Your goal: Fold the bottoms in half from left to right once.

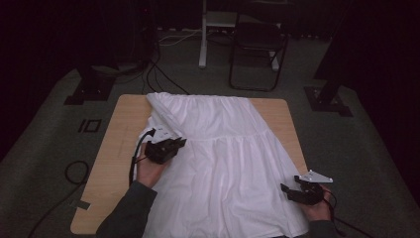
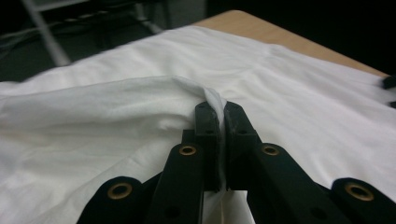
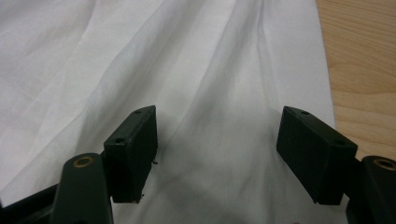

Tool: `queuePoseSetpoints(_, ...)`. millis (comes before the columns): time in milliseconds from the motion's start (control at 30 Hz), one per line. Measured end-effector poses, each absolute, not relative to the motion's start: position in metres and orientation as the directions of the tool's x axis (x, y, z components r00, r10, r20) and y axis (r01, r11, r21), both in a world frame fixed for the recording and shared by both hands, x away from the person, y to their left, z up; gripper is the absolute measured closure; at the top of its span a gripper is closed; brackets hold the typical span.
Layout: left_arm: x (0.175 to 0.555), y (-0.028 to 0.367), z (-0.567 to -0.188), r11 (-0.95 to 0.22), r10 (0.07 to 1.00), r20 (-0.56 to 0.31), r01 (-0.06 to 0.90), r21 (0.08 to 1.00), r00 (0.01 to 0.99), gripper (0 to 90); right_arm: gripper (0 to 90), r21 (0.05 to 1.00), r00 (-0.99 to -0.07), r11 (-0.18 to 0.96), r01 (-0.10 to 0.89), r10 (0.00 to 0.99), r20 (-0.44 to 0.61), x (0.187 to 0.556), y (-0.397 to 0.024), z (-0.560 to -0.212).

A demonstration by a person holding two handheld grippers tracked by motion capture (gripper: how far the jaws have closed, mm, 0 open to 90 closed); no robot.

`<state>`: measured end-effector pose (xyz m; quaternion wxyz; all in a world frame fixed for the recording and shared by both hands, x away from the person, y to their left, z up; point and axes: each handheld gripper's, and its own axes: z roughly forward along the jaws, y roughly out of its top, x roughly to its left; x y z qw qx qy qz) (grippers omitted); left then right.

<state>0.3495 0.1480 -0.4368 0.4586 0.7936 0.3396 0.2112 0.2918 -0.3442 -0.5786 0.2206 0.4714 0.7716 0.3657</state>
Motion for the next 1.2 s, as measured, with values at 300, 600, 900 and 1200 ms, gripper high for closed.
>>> queuePoseSetpoints(300, 0.373, 0.075, -0.451, -0.413, 0.603, -0.026, 0.341, 0.845, 0.797, 86.5, 28.4, 0.772, -0.45, 0.283, 0.57, 0.893, 0.005, 0.292, -0.343, -0.579)
queuePoseSetpoints(600, 0.387, -0.016, -0.434, -0.371, 0.467, -0.147, 0.344, 0.862, 0.872, 86.6, 28.4, 0.772, -0.45, 0.282, 0.57, 0.893, 0.005, 0.292, -0.343, -0.579)
queuePoseSetpoints(900, 0.371, -0.081, -0.458, -0.417, 0.297, -0.257, 0.366, 0.832, 0.92, 72.2, 28.4, 0.773, -0.45, 0.283, 0.568, 0.893, 0.005, 0.292, -0.343, -0.579)
queuePoseSetpoints(1200, 0.38, -0.028, -0.463, -0.421, 0.424, -0.203, 0.39, 0.819, 0.883, 47.3, 40.8, 0.76, -0.45, 0.325, 0.562, 0.892, -0.049, 0.291, -0.325, -0.558)
